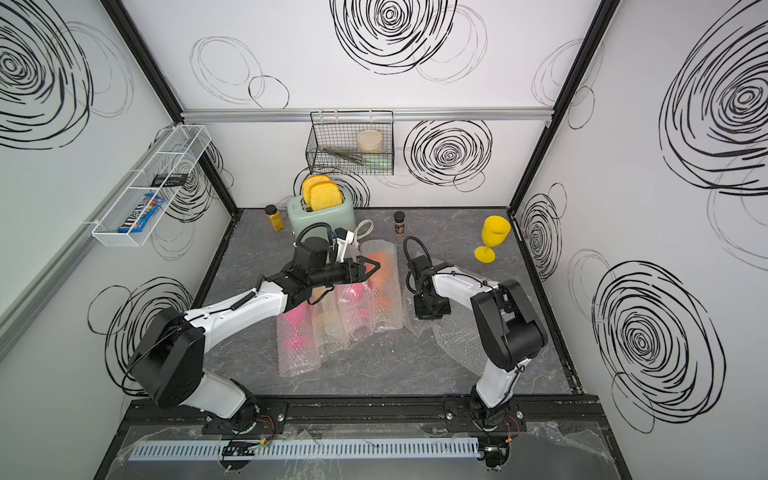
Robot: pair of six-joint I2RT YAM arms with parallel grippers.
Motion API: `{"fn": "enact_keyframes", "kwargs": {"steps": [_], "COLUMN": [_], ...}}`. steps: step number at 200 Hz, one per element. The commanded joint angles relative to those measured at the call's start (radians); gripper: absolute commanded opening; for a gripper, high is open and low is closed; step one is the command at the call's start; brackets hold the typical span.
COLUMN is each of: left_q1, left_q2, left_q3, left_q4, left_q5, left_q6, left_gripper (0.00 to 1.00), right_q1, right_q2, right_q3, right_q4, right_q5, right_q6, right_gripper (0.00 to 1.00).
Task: Unpack wine glasses from bubble wrap
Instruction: Move the bubble wrap to the center of the board.
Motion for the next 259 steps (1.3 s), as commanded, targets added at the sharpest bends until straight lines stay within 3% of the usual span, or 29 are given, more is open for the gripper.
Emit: {"fn": "enact_keyframes", "kwargs": {"steps": [1,39,72,89,139,185,198,210,231,259], "left_q1": [0.008,0.008,0.013,0.016,0.019,0.016,0.015,0.013,0.007,0.004], "left_q2": [-0.002,0.012,0.016,0.008,0.005,0.012,0.015,0.023,0.033,0.02], "left_q3": [-0.007,-0.004,-0.003,-0.005,-0.009,0.0,-0.001,-0.001,0.003,0.011], "left_q4": [0.06,0.075,0.083,0.082,0.069,0.054,0.054,0.067,0.081,0.049], "left_q5": [0.016,0.037,0.052,0.052,0.055,0.053,0.053,0.059,0.069,0.051], "left_q6": [-0.016,-0.026,-0.034,-0.032,-0.028,-0.02,-0.023,-0.034,-0.048,-0.025], "left_gripper": [0.8,0.8,0.8,0.8,0.8,0.8,0.8,0.8,0.8,0.8], "right_q1": [0.018,0.006,0.004,-0.009,-0.056,-0.108,-0.11,-0.11,-0.091,-0.078], "right_q2": [0.038,0.067,0.079,0.092,0.074,-0.139,-0.187,-0.208,-0.219,-0.22], "right_q3": [0.047,0.161,0.26,0.266,0.208,0.044,0.018,0.0,0.004,0.063], "right_q4": [-0.231,-0.289,-0.205,-0.155,-0.131,-0.044,-0.043,-0.029,-0.028,-0.067], "right_q5": [0.054,0.028,0.037,0.104,0.284,0.186,0.202,0.214,0.182,0.166], "right_q6": [-0.045,-0.066,-0.164,-0.223,-0.34,-0.398,-0.439,-0.445,-0.452,-0.42], "right_gripper": [0.14,0.15,0.14,0.06,0.02,0.05,0.2,0.4,0.62,0.66]}}
